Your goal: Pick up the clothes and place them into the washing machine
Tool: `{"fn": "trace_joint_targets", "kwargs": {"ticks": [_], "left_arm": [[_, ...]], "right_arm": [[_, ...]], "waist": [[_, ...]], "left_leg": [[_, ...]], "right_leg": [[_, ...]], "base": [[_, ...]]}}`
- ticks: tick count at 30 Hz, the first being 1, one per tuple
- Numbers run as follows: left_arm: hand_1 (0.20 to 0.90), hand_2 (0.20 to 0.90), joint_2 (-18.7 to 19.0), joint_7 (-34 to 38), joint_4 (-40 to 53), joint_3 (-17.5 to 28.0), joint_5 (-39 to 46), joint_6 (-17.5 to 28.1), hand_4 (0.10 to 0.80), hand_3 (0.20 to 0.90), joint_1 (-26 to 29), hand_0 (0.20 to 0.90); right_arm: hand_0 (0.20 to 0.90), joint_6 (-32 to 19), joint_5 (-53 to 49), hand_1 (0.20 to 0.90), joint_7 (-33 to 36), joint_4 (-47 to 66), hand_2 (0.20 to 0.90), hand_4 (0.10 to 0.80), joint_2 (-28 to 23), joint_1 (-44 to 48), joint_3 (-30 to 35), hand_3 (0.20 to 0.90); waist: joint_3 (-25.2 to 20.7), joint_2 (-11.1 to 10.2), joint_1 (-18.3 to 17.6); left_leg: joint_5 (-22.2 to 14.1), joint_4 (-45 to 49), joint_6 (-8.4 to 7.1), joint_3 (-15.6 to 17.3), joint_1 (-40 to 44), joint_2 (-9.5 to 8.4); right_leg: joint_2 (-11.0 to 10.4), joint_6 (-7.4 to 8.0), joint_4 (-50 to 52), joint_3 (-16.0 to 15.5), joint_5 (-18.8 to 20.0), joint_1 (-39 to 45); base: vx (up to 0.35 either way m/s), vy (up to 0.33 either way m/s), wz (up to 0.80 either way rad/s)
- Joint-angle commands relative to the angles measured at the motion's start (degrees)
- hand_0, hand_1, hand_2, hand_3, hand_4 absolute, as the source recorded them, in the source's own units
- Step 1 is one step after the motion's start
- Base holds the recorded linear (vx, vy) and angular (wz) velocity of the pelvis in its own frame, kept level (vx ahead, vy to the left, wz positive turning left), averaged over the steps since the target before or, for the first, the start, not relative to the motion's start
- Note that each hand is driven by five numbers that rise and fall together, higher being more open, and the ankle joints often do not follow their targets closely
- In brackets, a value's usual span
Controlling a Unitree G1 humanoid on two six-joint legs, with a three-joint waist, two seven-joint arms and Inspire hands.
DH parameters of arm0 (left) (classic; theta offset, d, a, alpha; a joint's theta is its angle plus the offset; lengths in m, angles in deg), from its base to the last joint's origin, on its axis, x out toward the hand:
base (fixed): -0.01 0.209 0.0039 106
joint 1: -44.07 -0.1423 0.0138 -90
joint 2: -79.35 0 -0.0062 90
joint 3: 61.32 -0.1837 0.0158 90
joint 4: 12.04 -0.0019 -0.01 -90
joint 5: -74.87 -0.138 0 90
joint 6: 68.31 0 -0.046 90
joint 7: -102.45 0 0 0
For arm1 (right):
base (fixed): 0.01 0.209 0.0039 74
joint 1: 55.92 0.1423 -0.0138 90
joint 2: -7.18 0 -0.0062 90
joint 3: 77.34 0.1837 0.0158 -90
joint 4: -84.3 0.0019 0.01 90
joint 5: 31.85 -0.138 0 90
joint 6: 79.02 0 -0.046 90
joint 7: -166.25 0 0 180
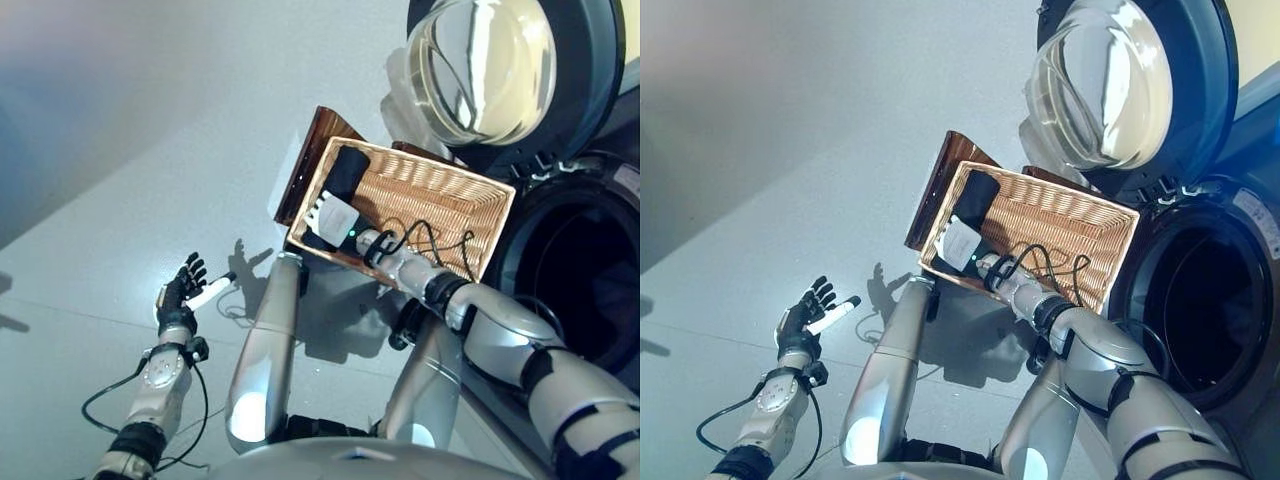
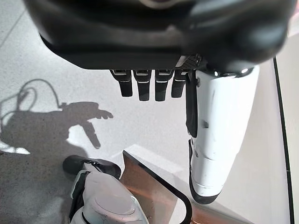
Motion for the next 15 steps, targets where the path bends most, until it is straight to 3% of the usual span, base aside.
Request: {"fn": "trace_joint_targets", "kwargs": {"ticks": [1, 14, 15], "left_arm": [[0.900, 0.900, 3.6, 1.2, 3.3, 2.6, -0.3, 3.4, 0.800, 0.900, -1.7, 0.900], [0.900, 0.900, 3.8, 0.9, 3.9, 2.7, -0.2, 3.4, 0.800, 0.900, -2.1, 0.900], [0.900, 0.900, 3.7, 0.8, 3.7, 2.8, -0.2, 3.4, 0.800, 0.900, -2.0, 0.900]], "right_arm": [[0.200, -0.1, 0.4, 0.200, 2.6, 1.4, 0.200, 0.300, 0.9, 4.3, 3.6, 0.200], [0.200, 0.3, 0.5, 0.200, 2.3, 1.2, 0.200, 0.300, 0.1, 4.7, 3.7, 0.200], [0.200, 0.2, 0.5, 0.200, 2.2, 1.3, 0.200, 0.300, 0.0, 4.8, 3.8, 0.200]], "waist": [[-0.9, 0.3, 0.6], [-0.8, 0.3, 0.1], [-0.6, 0.3, 0.0]], "left_leg": [[-4.4, 3.5, -1.18, -0.8, -0.9, 3.18], [-4.6, 3.3, -1.10, -0.4, -0.5, 3.31], [-2.5, 2.5, -0.89, -0.4, -1.0, 3.13]], "right_leg": [[-1.8, -0.53, -7.8, 5.3, 10.6, -2.1], [-1.7, -0.41, -7.8, 5.5, 10.5, -2.1], [-1.6, -0.70, -8.8, 5.4, 12.5, -2.5]], "base": [[0.000, 0.000, 0.00], [-0.003, 0.003, -0.02], [0.000, 0.000, 0.00]]}}
